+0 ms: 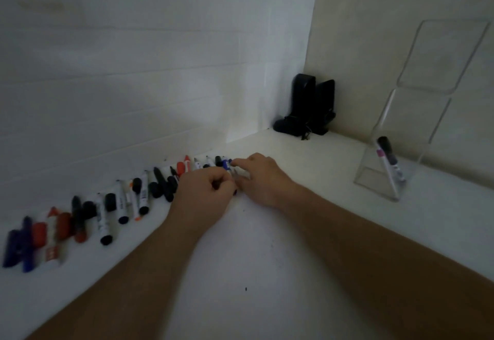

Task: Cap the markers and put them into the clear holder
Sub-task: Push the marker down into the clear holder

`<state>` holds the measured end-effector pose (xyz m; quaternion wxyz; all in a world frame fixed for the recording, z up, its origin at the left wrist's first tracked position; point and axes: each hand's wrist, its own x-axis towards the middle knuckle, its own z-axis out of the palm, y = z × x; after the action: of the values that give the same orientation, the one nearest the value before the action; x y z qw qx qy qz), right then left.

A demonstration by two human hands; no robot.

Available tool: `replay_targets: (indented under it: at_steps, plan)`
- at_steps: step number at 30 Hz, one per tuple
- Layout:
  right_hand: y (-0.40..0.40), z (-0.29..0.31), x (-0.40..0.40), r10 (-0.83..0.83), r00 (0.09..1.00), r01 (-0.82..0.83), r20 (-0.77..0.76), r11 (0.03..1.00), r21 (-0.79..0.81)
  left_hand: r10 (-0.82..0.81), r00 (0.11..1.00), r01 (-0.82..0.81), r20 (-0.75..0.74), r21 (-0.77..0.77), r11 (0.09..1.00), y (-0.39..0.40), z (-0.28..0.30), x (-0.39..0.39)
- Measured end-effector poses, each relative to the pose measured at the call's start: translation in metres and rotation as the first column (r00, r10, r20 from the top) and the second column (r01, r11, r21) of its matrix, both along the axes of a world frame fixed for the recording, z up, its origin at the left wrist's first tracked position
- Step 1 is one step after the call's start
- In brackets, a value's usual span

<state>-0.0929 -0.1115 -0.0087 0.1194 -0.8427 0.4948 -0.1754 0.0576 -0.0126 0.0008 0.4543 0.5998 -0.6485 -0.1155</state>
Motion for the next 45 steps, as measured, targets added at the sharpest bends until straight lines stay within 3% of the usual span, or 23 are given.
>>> replay_targets:
  at_steps: [6,10,15,17,21,27,33,36,39,42,45]
  plan:
    - [-0.018,0.011,0.019,-0.012,0.988,0.014,-0.154,1.0,0.015,0.036,0.999,-0.036,0.0,0.055,0.998,-0.003,-0.001,-0.002]
    - [-0.015,0.015,0.016,0.019,0.986,-0.023,-0.163,1.0,-0.017,0.073,0.996,-0.078,0.051,0.083,0.994,-0.004,-0.001,-0.004]
    - [0.011,0.032,-0.017,0.086,0.97,-0.078,-0.229,0.996,0.041,0.136,0.942,-0.184,0.308,0.13,0.974,-0.005,0.001,-0.008]
    - [0.025,0.029,-0.033,0.106,0.973,-0.098,-0.203,0.994,0.047,0.029,0.904,-0.087,0.426,0.116,0.989,-0.006,-0.001,-0.01]
    - [0.05,0.012,-0.055,0.129,0.991,-0.128,-0.042,0.992,0.006,-0.249,0.859,0.25,0.447,0.059,0.966,-0.009,-0.005,-0.01]
    - [0.049,0.012,-0.068,0.081,0.997,-0.081,-0.007,0.997,0.007,-0.255,0.817,0.25,0.518,0.082,0.965,-0.014,-0.011,-0.013]
    - [0.043,0.018,-0.088,-0.093,0.99,0.09,-0.104,0.996,-0.027,-0.24,0.882,0.212,0.406,0.114,0.971,-0.011,-0.007,-0.018]
    - [0.041,0.016,-0.091,-0.18,0.98,0.182,-0.08,0.983,0.013,-0.199,0.97,0.193,0.139,0.06,0.979,-0.009,-0.006,-0.022]
    - [0.04,0.014,-0.088,-0.197,0.972,0.194,-0.131,0.98,-0.035,-0.211,0.969,0.217,-0.126,0.036,0.975,-0.006,-0.003,-0.025]
    - [0.037,0.015,-0.085,-0.182,0.982,0.186,0.039,0.973,-0.139,-0.2,0.957,0.214,-0.208,0.049,0.976,-0.004,0.0,-0.023]
    - [0.043,0.02,-0.082,-0.057,0.958,0.121,0.279,0.969,-0.215,-0.168,0.951,0.191,-0.26,0.065,0.979,-0.004,0.001,-0.02]
